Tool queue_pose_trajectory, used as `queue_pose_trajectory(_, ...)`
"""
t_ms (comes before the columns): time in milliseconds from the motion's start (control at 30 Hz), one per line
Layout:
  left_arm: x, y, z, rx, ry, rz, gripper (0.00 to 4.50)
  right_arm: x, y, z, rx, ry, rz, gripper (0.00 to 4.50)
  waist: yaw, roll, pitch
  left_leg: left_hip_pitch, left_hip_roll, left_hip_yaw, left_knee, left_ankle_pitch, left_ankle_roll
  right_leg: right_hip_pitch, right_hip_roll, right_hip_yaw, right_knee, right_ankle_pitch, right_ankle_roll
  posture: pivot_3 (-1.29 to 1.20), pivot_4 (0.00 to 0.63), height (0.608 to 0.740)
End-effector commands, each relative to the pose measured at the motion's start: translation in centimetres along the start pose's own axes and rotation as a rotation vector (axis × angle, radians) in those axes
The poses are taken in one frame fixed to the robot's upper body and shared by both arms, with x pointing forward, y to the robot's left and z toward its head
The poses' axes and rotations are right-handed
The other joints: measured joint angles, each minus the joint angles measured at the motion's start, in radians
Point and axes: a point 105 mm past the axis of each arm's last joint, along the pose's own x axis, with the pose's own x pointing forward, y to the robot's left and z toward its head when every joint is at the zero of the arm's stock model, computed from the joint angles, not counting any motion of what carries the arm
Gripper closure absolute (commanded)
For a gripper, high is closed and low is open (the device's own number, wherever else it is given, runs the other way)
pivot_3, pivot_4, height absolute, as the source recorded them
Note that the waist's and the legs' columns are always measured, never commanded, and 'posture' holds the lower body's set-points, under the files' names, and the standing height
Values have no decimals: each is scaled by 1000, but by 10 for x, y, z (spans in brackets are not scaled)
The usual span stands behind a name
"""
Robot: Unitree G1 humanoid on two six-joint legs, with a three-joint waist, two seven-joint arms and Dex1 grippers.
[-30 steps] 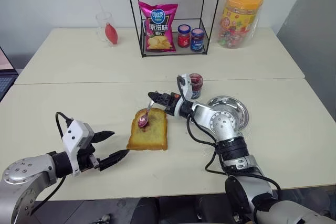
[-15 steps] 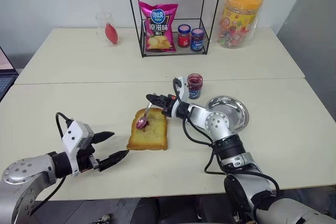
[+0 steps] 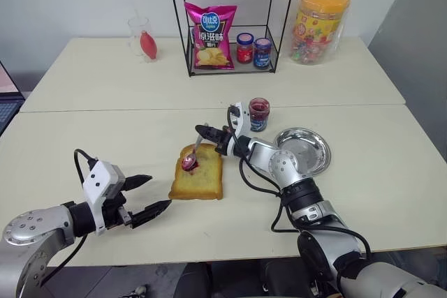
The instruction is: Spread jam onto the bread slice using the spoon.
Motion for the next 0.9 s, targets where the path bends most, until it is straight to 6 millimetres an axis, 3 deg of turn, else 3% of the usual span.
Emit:
queue_pose_trajectory(33,-1,-2,3,32,0,-12,0,15,35,-6,-44,15,97,4472,0,0,0,0,0,0,0,0,0,0,0,0,0,0,0,0,150,740)
queue_pose_trajectory(233,-1,-1,2,35,5,-13,0,3,43,12,-82,-27,134,4472,0,0,0,0,0,0,0,0,0,0,0,0,0,0,0,0,150,740)
queue_pose_trajectory(467,-2,1,3,39,4,-10,0,-16,66,29,-89,-61,216,4472,1,0,0,-1,0,-1,0,0,0,0,0,0,0,0,0,0,150,740)
queue_pose_trajectory(600,-2,1,3,38,3,-9,0,-18,73,31,-63,-64,241,4472,1,0,0,-1,0,-1,0,0,0,0,0,0,0,0,0,0,150,740)
queue_pose_trajectory(733,0,0,3,40,2,-12,0,-8,67,15,-45,-31,214,4472,0,0,0,-1,0,0,0,0,0,0,0,0,0,0,0,0,150,740)
queue_pose_trajectory(900,-1,0,3,42,5,-14,0,0,44,3,-62,-8,142,4472,0,0,0,-1,0,0,0,0,0,0,0,0,0,0,0,0,150,740)
